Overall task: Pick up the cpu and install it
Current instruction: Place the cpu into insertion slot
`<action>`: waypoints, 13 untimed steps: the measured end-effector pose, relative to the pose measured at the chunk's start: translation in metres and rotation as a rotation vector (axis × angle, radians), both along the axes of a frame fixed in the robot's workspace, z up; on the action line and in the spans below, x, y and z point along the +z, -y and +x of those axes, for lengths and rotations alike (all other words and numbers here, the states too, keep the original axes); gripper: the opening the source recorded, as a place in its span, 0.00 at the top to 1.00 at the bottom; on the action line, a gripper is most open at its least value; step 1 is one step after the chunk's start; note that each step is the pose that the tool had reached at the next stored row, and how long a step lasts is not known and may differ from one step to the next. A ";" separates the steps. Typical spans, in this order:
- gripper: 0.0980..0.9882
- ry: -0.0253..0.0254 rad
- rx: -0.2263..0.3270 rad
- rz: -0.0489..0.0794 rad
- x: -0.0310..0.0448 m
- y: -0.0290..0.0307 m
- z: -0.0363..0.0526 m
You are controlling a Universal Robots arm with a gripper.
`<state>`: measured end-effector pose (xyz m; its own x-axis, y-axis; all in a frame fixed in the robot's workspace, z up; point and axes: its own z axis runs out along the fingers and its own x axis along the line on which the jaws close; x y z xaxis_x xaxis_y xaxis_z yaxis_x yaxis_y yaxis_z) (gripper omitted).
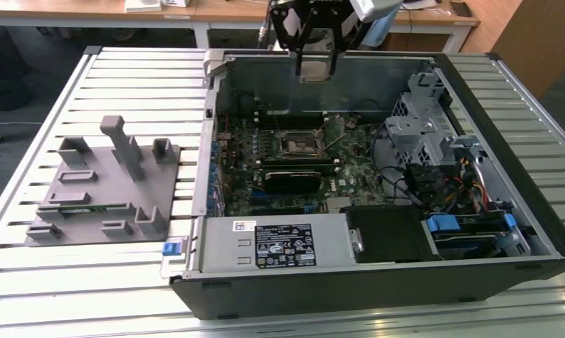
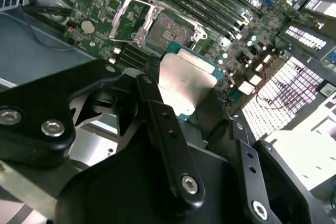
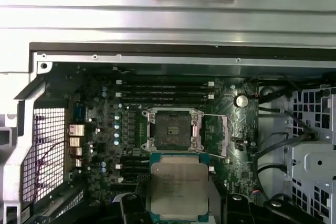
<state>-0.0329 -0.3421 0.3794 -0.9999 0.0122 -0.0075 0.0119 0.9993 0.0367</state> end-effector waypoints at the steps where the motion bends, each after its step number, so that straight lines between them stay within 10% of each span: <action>1: 0.51 0.0000 -0.011 0.000 0.0000 -0.0001 0.0001; 13: 0.51 0.0000 -0.211 0.000 -0.0005 -0.0002 0.0000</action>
<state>-0.0328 -0.3419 0.3789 -0.9753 0.2210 -0.0075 0.2206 0.9747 0.0367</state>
